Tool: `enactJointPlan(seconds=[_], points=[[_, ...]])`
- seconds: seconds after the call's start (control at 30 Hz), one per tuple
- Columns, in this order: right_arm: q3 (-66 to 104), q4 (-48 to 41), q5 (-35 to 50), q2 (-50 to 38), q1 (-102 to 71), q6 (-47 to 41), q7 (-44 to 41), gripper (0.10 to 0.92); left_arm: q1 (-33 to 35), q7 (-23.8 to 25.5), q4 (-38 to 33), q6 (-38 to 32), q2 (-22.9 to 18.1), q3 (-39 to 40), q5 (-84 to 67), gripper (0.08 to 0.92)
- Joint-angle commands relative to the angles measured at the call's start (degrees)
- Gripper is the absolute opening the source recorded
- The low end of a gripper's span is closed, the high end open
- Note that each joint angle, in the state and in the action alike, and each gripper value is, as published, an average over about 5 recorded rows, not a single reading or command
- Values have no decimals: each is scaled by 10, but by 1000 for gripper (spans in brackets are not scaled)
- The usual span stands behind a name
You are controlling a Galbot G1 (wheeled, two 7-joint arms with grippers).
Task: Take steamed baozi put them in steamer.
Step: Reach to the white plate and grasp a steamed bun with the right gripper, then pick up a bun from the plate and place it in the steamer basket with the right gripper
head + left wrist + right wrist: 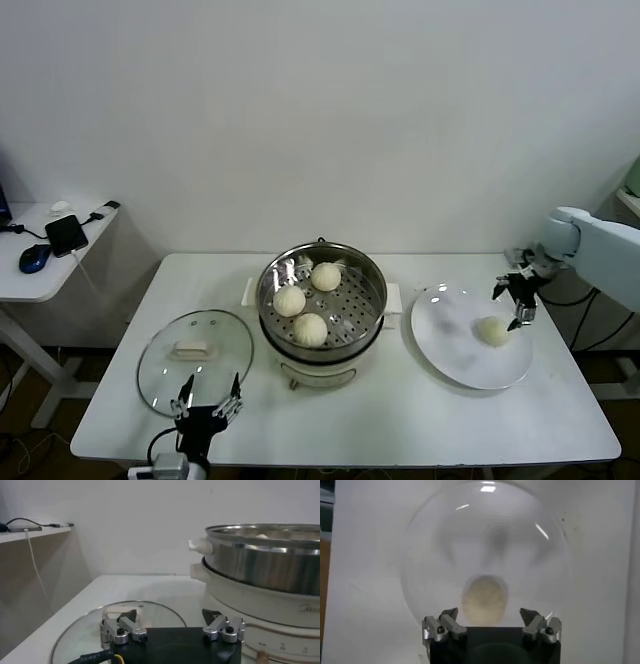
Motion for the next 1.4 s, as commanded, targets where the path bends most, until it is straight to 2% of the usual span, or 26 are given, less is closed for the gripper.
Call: enactJointPlan(seconds=[0.03,0.43,0.67,0.87,1.0,1.13,1.27,1.4], points=[[71,-47,-51,16,-85,-17,18,823,0,0,0,1,-1,0,0,823],[80,-62,-64,38,-94,-32,24,819,3,-1,-2,-1,1,-2,-2,823],[86,-55,-67,40,-91,-32,28,725,4,-1,-4,-1,0,-3,-3,823],[55,-9,-39,23,-39,-37,21,675,6,-2,-5,-1,1,0,-2,823],[-35,57,43,9,81,-46,9,671,8,-2,-8,-1,2,2,-2,823],[-185,151,167,18,265,-62,-3,670,9,-1,-14,1,5,6,-1,823],[-275,247,301,59,420,-97,-4,672,9,-1,-19,4,8,11,0,823],[-295,333,417,113,505,-143,10,671,8,-1,-23,7,11,15,-1,823]])
